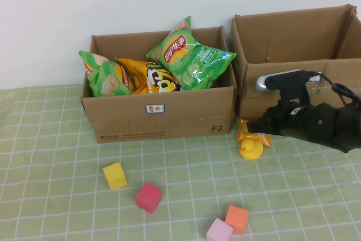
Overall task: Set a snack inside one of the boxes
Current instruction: Pick up the biscuit
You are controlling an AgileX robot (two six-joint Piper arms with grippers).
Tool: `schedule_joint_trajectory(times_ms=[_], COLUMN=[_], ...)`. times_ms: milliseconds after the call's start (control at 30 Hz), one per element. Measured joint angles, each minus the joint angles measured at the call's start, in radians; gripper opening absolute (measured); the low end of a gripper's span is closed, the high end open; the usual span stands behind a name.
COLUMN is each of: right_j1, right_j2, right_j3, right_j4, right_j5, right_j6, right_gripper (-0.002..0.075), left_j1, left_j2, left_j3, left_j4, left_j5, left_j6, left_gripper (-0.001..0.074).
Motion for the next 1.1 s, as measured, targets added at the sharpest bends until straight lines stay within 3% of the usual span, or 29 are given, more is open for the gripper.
schedule_joint_trajectory(times_ms=[600,1100], right_j1=[0.004,0.006], right_j2=[0.134,-0.042], right_j3=[-0.088,-0.079], right_j4=[-0.055,-0.077], right_j5=[0.046,0.666], right_j6=[0.106,-0.032], right_gripper=[-0.0002,-0.0002], left_j1=[0.0,0.0], left_j2=[0.0,0.0], left_j3=[0.0,0.0], left_j4=[0.0,0.0], left_j5=[0.019,0.021], left_j6=[0.002,0.002], left_gripper=[0.0028,0.0028])
